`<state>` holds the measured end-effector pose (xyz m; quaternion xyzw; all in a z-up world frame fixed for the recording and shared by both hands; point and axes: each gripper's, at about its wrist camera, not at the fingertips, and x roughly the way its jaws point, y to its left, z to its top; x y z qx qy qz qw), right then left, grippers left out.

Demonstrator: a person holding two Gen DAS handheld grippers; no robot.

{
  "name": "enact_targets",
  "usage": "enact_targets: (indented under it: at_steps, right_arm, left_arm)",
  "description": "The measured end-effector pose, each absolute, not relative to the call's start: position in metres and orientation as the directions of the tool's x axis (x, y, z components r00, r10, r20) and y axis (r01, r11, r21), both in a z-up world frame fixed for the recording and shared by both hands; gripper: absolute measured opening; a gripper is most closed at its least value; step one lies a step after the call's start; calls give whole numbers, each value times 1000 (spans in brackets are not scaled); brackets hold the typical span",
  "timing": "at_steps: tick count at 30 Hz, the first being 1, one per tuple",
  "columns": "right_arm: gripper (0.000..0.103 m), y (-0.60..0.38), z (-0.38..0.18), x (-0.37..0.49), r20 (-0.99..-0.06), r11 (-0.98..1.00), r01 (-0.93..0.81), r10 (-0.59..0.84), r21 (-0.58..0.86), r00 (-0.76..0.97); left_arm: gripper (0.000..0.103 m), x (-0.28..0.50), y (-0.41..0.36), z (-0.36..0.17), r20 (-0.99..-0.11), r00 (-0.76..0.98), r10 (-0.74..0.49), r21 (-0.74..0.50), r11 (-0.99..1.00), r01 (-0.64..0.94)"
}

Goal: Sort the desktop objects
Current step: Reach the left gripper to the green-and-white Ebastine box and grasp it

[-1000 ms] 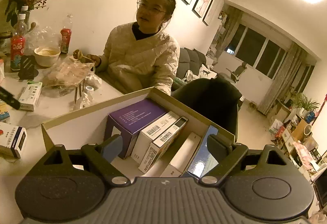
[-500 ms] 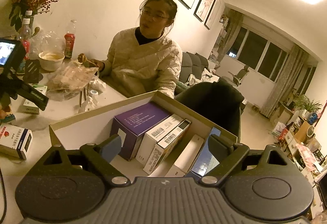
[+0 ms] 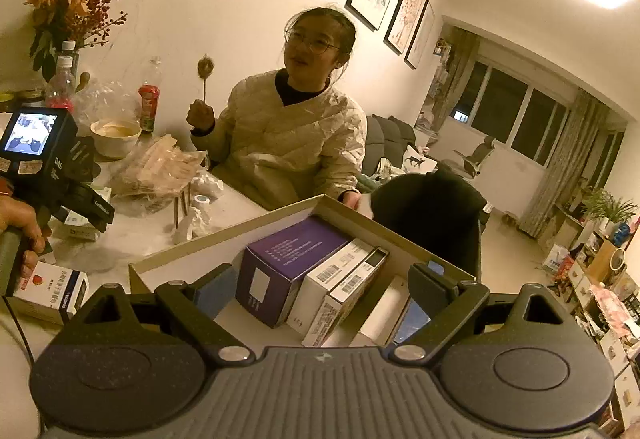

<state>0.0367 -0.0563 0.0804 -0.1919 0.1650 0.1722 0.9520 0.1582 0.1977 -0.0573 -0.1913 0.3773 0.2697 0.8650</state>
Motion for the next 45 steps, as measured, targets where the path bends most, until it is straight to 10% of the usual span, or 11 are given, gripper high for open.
enact_targets:
  at_steps: [45]
  right_arm:
    - [97, -41, 77, -36, -389, 855, -497, 513, 150, 765]
  left_arm:
    - [50, 24, 163, -20, -601, 773, -204, -456, 881, -122]
